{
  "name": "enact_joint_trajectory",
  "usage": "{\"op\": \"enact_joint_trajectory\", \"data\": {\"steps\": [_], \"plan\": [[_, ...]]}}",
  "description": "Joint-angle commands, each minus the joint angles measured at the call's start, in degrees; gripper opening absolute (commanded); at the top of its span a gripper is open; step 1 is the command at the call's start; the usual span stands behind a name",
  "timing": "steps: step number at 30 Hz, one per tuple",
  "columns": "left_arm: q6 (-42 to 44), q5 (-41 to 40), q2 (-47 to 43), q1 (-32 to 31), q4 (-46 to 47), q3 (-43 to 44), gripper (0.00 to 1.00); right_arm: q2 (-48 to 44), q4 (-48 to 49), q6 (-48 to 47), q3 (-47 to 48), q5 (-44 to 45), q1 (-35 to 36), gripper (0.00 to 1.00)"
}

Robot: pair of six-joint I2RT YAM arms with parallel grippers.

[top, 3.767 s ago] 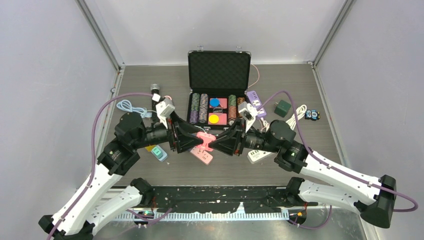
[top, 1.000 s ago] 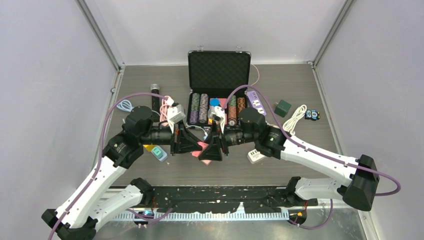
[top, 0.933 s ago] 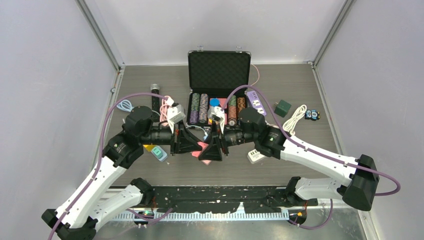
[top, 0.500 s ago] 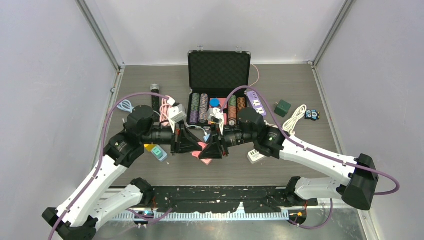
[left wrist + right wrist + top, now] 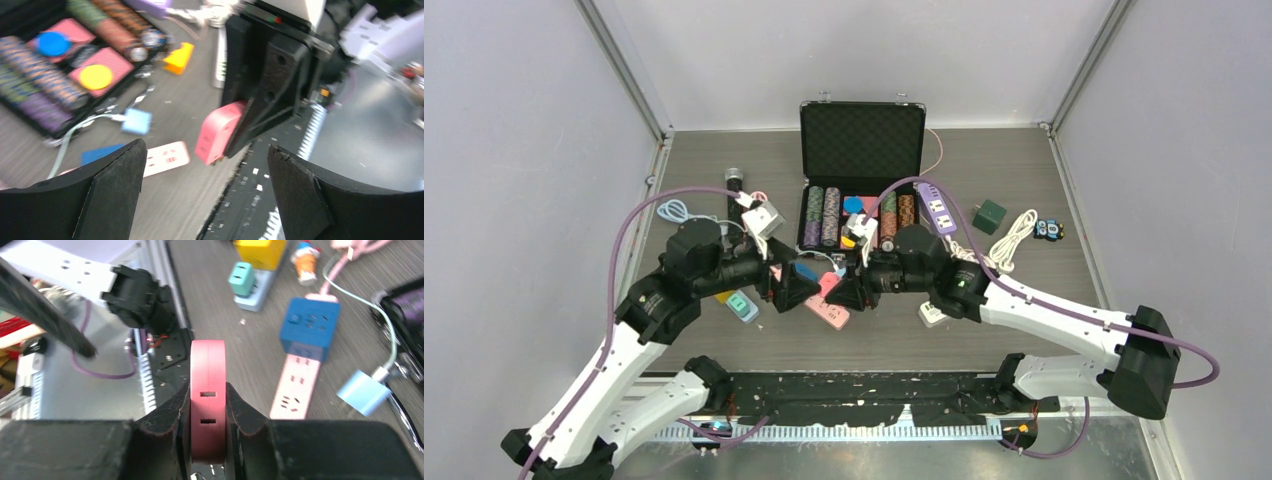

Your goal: Insert the plug

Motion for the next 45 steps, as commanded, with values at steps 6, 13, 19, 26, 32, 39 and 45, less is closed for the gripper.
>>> {"op": "enact_joint_trajectory", "data": {"steps": [6, 13, 19, 26, 32, 39, 45], "plan": [[-6.13, -42.19, -2.75, 0.03, -1.74, -2.82, 0.89, 8.76, 2.02, -0.04, -1.37, 27.76, 5.62, 0.05], [-7.46, -46.19, -3.47, 0.04, -0.52, -5.34, 0.9, 16.91, 3.48, -0.25, -0.78, 34.91, 8.53, 0.05], [-7.12, -47.36, -3.21, 0.02, -0.35, -5.68, 0.9, 19.46, 4.3, -0.61, -1.18, 35.93, 9.16, 0.05], [-7.22, -47.53, -2.45, 0.03, -0.21, -5.37, 0.91, 22.51, 1.66, -0.87, 1.02, 34.74, 9.21, 0.05], [-7.07, -47.3, -1.41, -0.02, -0.72, -4.84, 0.91, 23.28, -0.66, -0.99, 1.52, 33.53, 9.25, 0.05], [-7.05, -46.59, -0.5, -0.01, -1.31, -4.19, 0.92, 23.76, -1.48, -2.08, 1.5, 32.78, 9.27, 0.05], [-7.04, -46.53, -0.05, -0.01, -1.33, -4.2, 0.92, 24.79, -2.26, -3.22, 1.87, 32.77, 9.95, 0.05]]}}
